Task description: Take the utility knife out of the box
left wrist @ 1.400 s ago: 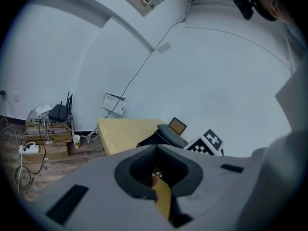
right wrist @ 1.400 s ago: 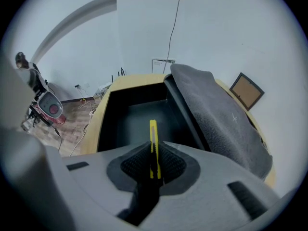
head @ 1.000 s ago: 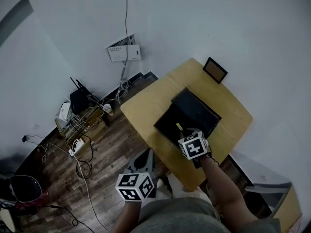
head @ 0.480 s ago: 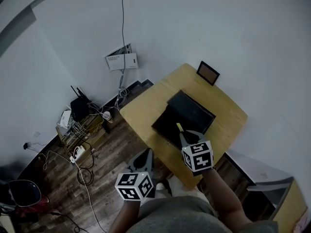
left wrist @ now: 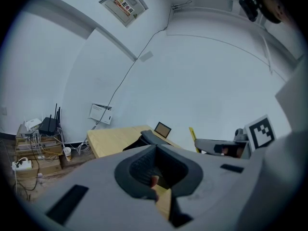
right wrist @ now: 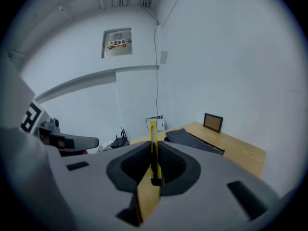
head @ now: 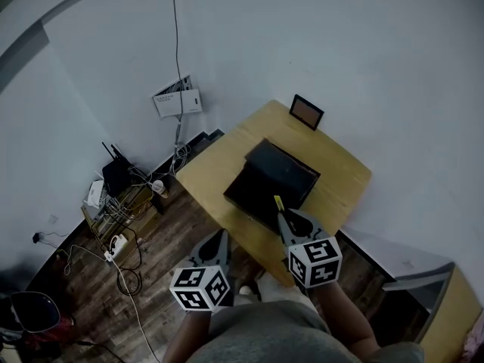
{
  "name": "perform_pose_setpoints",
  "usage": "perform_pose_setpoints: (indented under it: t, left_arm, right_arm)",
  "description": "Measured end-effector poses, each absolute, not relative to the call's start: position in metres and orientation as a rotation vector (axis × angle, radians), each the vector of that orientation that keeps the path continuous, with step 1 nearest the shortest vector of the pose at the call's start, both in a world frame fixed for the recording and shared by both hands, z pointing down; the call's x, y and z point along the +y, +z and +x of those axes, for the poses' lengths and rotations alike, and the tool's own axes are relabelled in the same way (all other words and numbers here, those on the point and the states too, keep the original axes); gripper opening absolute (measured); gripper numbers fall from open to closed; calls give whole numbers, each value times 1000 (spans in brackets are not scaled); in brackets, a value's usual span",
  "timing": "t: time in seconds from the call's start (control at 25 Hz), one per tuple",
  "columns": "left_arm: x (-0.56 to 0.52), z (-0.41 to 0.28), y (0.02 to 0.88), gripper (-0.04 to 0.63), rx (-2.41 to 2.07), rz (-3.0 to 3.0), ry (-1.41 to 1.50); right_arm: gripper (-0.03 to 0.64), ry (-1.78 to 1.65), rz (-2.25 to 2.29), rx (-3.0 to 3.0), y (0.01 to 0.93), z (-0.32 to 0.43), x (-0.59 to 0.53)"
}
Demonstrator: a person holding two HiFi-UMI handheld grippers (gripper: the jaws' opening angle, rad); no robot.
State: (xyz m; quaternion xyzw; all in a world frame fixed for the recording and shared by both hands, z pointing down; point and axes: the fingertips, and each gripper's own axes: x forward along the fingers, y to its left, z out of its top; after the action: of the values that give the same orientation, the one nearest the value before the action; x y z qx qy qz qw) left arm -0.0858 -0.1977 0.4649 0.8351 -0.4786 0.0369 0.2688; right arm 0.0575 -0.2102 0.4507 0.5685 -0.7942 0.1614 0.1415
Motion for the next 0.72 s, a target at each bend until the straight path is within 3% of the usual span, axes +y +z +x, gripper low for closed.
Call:
perform_pose_setpoints:
  t: [0.72]
  left_arm:
    - [-184, -78, 454, 3, -1262, 2295, 96]
  right_arm:
    - [35, 471, 1799, -2363, 417, 81, -170]
